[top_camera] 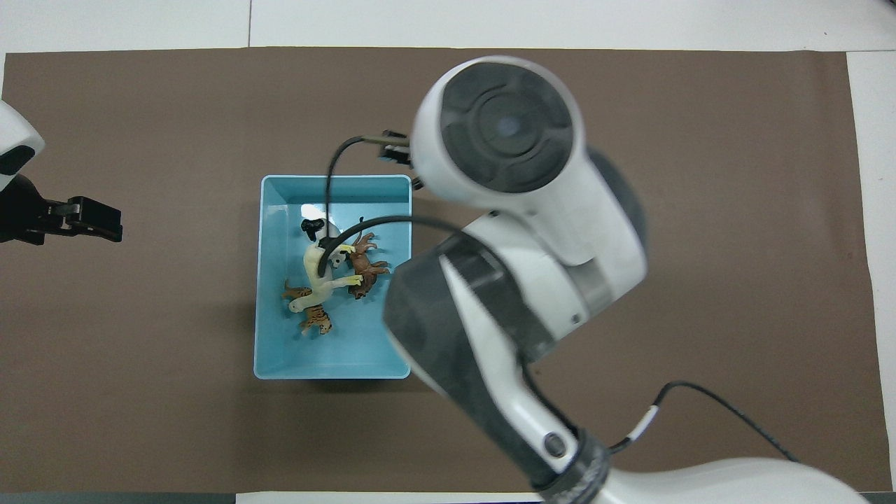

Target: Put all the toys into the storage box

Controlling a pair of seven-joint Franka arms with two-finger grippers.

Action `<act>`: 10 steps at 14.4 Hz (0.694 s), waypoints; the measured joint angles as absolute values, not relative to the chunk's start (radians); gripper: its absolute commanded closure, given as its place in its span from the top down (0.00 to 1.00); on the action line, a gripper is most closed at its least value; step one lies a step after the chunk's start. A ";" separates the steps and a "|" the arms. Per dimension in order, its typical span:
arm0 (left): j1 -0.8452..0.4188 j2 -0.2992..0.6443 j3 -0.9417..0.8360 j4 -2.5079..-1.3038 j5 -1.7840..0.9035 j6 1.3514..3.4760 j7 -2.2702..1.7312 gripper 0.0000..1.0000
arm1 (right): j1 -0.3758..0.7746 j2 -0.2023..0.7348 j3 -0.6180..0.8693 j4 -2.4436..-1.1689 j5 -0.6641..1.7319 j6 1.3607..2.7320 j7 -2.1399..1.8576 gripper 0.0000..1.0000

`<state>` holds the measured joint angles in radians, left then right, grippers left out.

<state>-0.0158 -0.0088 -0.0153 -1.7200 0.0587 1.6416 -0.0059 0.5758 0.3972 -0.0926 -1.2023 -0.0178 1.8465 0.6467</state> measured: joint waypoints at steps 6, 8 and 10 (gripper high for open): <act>-0.016 -0.009 -0.015 -1.720 0.059 1.642 -0.006 1.00 | 0.276 0.349 -0.094 -1.245 -0.016 1.747 0.121 1.00; -0.016 -0.009 -0.015 -1.720 0.059 1.642 -0.006 1.00 | 0.190 0.316 -0.094 -1.291 -0.016 1.727 0.039 1.00; -0.016 -0.009 -0.015 -1.720 0.059 1.642 -0.006 1.00 | 0.121 0.276 -0.094 -1.327 -0.015 1.662 0.003 1.00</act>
<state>-0.0158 -0.0088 -0.0153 -1.7200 0.0587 1.6416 -0.0059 0.1206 0.2762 -0.0938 -1.3273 -0.0153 1.6620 0.0032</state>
